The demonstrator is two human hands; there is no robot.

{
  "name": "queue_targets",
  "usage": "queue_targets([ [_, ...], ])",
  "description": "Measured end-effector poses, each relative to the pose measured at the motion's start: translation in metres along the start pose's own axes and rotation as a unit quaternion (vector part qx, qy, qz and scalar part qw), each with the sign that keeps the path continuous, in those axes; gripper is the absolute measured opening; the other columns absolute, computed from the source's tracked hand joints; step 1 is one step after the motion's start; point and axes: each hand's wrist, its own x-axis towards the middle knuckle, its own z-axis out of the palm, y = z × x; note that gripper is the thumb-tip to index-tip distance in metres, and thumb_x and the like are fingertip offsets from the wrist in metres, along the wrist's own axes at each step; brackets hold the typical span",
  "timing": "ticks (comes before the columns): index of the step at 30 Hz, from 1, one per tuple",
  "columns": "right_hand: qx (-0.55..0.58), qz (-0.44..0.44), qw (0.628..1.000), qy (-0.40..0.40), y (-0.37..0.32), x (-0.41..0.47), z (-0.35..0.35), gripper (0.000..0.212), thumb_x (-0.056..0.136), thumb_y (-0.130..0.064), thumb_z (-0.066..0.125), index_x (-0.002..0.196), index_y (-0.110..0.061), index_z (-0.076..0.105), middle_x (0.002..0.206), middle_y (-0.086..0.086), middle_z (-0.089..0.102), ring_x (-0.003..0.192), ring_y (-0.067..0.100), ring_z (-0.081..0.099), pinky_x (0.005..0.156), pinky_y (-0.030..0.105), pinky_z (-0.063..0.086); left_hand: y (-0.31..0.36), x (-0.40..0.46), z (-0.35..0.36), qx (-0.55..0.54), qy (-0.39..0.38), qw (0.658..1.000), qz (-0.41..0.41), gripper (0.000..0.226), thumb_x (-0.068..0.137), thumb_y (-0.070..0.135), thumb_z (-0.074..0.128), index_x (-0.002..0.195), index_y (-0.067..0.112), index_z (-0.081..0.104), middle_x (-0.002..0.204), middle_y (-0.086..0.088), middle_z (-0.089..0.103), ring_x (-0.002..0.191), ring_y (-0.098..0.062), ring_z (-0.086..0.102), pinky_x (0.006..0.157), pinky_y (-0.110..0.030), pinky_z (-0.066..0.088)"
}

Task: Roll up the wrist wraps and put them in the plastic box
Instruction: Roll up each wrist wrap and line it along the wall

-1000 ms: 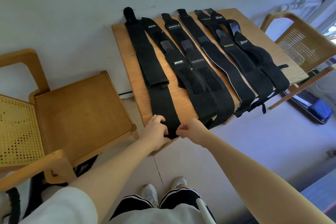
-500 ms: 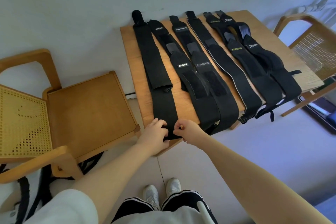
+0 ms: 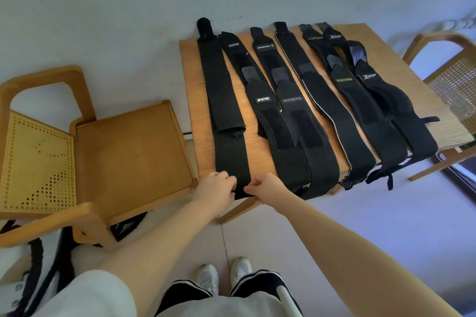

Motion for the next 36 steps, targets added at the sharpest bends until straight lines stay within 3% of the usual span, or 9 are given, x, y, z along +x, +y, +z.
queue_targets([
  [3, 0.058, 0.040, 0.998, 0.000, -0.006, 0.006, -0.004, 0.023, 0.092, -0.024, 0.061, 0.111, -0.013, 0.053, 0.075, -0.001, 0.054, 0.060, 0.008, 0.054, 0.056, 0.019, 0.044, -0.002, 0.000, 0.002, 0.010, -0.006, 1.000, 0.002, 0.035, 0.093, 0.034, 0.054, 0.125, 0.020, 0.053, 0.123, 0.000, 0.054, 0.119, -0.018, 0.046, 0.097, -0.030, 0.041],
  [7, -0.003, 0.023, 0.999, -0.023, -0.009, 0.011, -0.007, 0.024, 0.094, -0.026, 0.058, 0.114, -0.015, 0.053, 0.081, -0.001, 0.057, 0.080, 0.013, 0.061, 0.085, 0.029, 0.053, -0.002, 0.001, 0.005, 0.019, 0.006, 1.000, -0.008, 0.033, 0.096, 0.028, 0.051, 0.127, 0.019, 0.053, 0.126, -0.001, 0.055, 0.121, -0.019, 0.045, 0.102, -0.031, 0.037],
  [10, -0.074, -0.044, 0.996, -0.019, -0.005, 0.016, -0.006, 0.023, 0.095, -0.028, 0.056, 0.113, -0.014, 0.057, 0.092, 0.004, 0.060, 0.087, 0.018, 0.060, 0.086, 0.036, 0.054, -0.001, 0.003, 0.006, 0.014, 0.006, 1.000, -0.018, 0.034, 0.098, 0.027, 0.048, 0.130, 0.018, 0.053, 0.127, -0.002, 0.054, 0.121, -0.020, 0.045, 0.101, -0.031, 0.036],
  [13, -0.263, -0.142, 0.954, 0.032, -0.002, 0.012, -0.008, 0.026, 0.096, -0.035, 0.051, 0.116, -0.020, 0.059, 0.110, 0.001, 0.053, 0.096, 0.017, 0.053, 0.082, 0.032, 0.050, 0.000, 0.002, 0.006, 0.009, 0.009, 0.999, -0.032, 0.034, 0.099, 0.025, 0.045, 0.131, 0.018, 0.052, 0.126, -0.003, 0.053, 0.117, -0.021, 0.047, 0.096, -0.031, 0.039],
  [17, -0.279, -0.241, 0.929, 0.021, 0.002, 0.003, -0.011, 0.028, 0.094, -0.032, 0.055, 0.119, -0.019, 0.058, 0.117, -0.001, 0.053, 0.097, 0.014, 0.051, 0.085, 0.030, 0.050, 0.001, 0.002, 0.009, -0.016, 0.016, 0.998, -0.063, 0.033, 0.099, 0.025, 0.046, 0.130, 0.017, 0.054, 0.121, -0.003, 0.053, 0.108, -0.021, 0.052, 0.088, -0.030, 0.045],
  [25, -0.238, -0.143, 0.961, -0.011, -0.010, 0.021, -0.010, 0.029, 0.098, -0.026, 0.050, 0.124, -0.017, 0.058, 0.115, 0.007, 0.060, 0.099, 0.022, 0.058, 0.088, 0.036, 0.052, 0.002, 0.007, 0.005, -0.026, 0.057, 0.994, -0.094, 0.018, 0.097, 0.019, 0.049, 0.114, 0.017, 0.051, 0.115, -0.004, 0.050, 0.086, -0.016, 0.051, 0.070, -0.026, 0.045],
  [30, -0.138, -0.106, 0.984, 0.039, -0.009, 0.028, -0.008, 0.021, 0.093, -0.028, 0.059, 0.112, -0.020, 0.054, 0.096, 0.001, 0.056, 0.086, 0.018, 0.056, 0.079, 0.034, 0.053, 0.000, 0.004, 0.006, 0.008, 0.049, 0.998, -0.044, 0.028, 0.095, 0.030, 0.053, 0.121, 0.019, 0.053, 0.120, 0.001, 0.049, 0.102, -0.016, 0.053, 0.083, -0.026, 0.049],
  [33, -0.235, -0.148, 0.960, 0.049, -0.013, 0.026, -0.008, 0.018, 0.096, -0.029, 0.054, 0.110, -0.019, 0.059, 0.111, 0.003, 0.051, 0.094, 0.020, 0.053, 0.081, 0.036, 0.052, -0.004, 0.001, 0.008, 0.014, 0.054, 0.998, -0.035, 0.031, 0.096, 0.026, 0.053, 0.126, 0.019, 0.051, 0.124, 0.001, 0.047, 0.102, -0.015, 0.055, 0.083, -0.026, 0.050],
  [36, -0.332, -0.251, 0.903, 0.105, -0.008, 0.017, -0.005, 0.027, 0.098, -0.035, 0.048, 0.110, -0.015, 0.060, 0.114, 0.002, 0.049, 0.101, 0.018, 0.048, 0.077, 0.030, 0.047, -0.004, 0.004, 0.007, 0.014, 0.056, 0.998, -0.038, 0.030, 0.098, 0.023, 0.047, 0.128, 0.018, 0.051, 0.124, 0.000, 0.051, 0.103, -0.016, 0.056, 0.082, -0.027, 0.049],
])
